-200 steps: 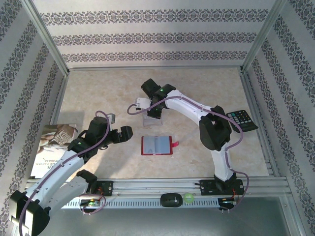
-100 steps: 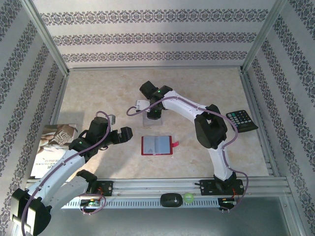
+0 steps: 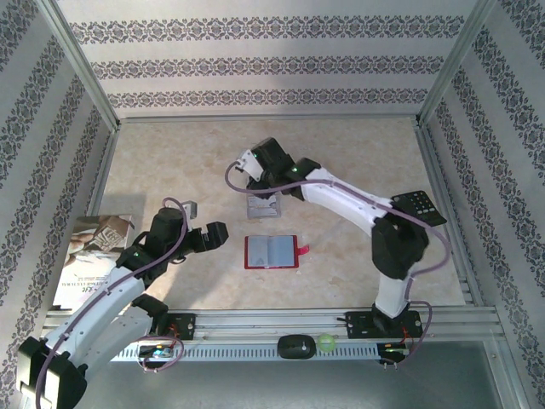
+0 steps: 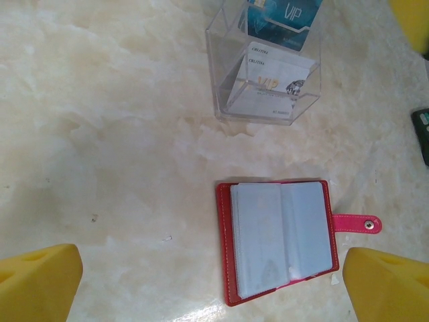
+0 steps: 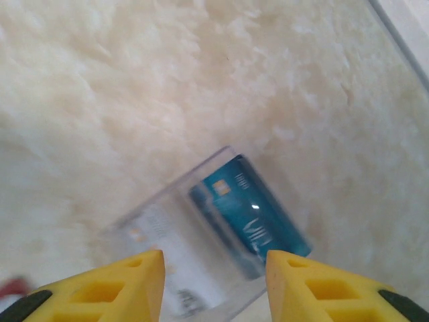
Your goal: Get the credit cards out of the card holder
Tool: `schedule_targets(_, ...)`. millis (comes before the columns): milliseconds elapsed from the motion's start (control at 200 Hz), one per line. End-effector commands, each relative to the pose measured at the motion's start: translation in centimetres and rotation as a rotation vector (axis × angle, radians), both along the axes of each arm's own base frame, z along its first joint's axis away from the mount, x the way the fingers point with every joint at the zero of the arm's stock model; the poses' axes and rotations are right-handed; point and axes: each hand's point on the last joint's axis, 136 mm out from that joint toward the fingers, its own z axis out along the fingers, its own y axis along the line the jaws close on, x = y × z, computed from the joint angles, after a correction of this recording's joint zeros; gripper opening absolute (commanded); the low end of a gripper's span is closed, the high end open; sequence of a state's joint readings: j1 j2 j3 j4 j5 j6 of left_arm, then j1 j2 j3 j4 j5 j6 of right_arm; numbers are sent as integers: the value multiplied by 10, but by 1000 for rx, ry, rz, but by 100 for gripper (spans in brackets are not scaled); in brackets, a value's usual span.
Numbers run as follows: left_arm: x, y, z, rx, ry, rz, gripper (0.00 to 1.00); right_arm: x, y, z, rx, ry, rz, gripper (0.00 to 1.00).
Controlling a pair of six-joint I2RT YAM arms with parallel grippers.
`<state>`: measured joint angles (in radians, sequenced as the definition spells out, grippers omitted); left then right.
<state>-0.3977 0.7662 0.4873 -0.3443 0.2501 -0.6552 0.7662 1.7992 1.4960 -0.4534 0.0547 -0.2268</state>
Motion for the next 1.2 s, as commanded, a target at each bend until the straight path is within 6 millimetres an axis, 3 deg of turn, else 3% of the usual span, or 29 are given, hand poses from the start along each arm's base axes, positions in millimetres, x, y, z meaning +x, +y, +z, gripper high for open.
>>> schedule_targets(0,8,3,2,-25,-35,40,100,-32,5,-14,172,172,-218,45)
schedule_targets(200,6,5,-10,-20,-22,47,100,-103,-15,-78,109,394,-352,46)
schedule_targets(320,5,5,-16,-19,-13,49,100,-142,-8,-108,22,453,-321,44)
schedule_targets(395,4,6,-19,-17,-11,49,100,-156,-1,-116,-23,446,-294,43)
schedule_targets(610,3,5,-24,-15,-1,45,100,-164,13,-123,-65,410,-248,43)
schedule_targets(939,2,5,-28,-14,10,41,100,-166,15,-149,-156,418,-231,41)
schedule_targets(1069,2,4,-28,-18,8,36,98,-168,11,-158,-186,423,-235,29)
schedule_targets(1194,1,0,-27,-29,6,16,93,-166,14,-151,-142,399,-226,14)
